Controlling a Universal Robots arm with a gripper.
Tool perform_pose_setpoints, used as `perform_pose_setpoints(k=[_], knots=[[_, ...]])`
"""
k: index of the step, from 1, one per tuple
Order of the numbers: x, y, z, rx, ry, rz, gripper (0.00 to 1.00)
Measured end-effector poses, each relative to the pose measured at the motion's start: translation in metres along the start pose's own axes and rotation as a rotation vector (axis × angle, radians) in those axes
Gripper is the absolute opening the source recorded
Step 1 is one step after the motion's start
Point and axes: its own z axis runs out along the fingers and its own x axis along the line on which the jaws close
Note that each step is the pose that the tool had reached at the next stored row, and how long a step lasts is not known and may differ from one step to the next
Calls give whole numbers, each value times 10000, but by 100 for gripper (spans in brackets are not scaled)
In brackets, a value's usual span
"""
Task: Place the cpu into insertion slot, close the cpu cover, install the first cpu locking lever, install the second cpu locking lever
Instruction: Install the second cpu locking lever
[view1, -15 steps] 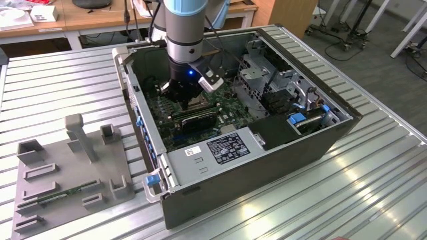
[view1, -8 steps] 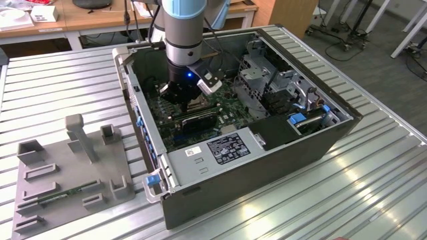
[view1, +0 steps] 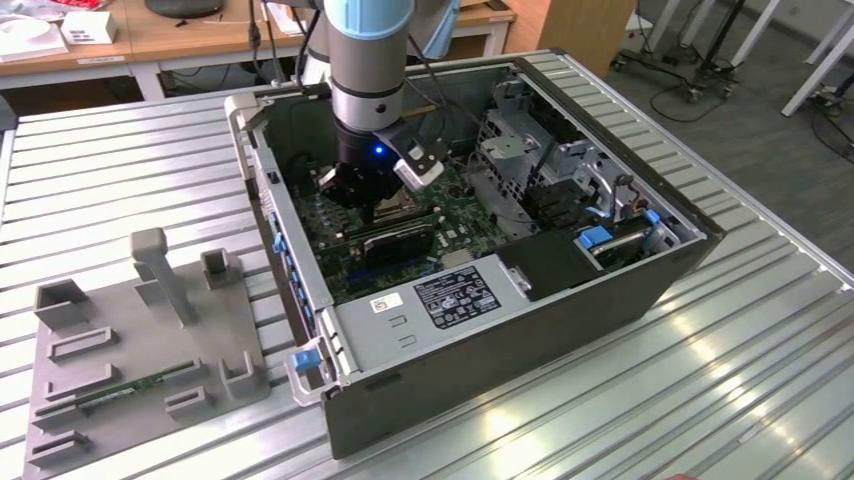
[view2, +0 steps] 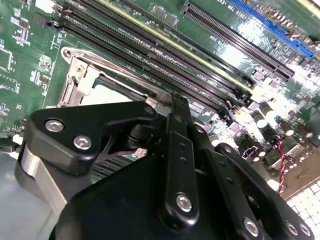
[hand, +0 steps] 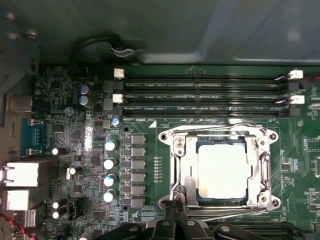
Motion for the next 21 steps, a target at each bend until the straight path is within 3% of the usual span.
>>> perform_pose_setpoints(k=[3, 16, 21], knots=[[-1, -1, 2, -32, -2, 2, 11], [-2, -8, -11, -34, -3, 9, 11], [-3, -4, -61, -31, -2, 15, 11]])
